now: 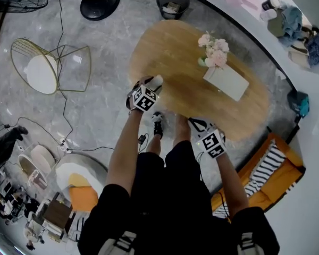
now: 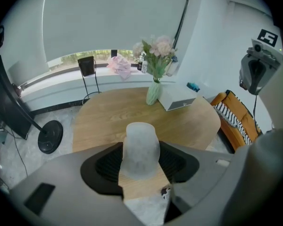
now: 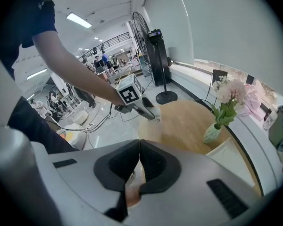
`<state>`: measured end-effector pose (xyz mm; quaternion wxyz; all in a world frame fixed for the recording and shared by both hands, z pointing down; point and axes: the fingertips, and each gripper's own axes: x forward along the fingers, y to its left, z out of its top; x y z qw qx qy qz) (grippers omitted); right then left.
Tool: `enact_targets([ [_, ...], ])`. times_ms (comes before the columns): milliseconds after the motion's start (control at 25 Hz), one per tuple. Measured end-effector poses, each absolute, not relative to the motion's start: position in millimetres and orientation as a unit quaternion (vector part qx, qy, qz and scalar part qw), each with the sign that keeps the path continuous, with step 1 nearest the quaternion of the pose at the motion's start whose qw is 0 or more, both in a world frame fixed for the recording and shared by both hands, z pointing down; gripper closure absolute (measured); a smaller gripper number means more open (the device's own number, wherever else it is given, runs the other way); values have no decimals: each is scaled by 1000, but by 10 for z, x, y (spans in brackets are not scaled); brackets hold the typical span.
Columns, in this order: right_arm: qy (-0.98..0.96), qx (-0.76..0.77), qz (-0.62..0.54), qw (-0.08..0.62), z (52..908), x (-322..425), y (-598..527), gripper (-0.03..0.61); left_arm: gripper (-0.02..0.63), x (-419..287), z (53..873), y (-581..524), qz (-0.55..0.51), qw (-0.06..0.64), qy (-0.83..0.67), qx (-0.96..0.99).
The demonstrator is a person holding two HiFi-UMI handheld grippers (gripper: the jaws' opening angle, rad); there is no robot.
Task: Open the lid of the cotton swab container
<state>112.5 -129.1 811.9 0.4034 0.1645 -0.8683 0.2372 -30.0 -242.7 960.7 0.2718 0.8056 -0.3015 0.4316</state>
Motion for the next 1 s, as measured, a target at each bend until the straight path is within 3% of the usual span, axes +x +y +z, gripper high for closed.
enact_targets([
  [1000, -909, 135, 130, 372, 6717, 112, -614, 581, 388, -688, 6645, -926, 439, 157, -160, 870],
])
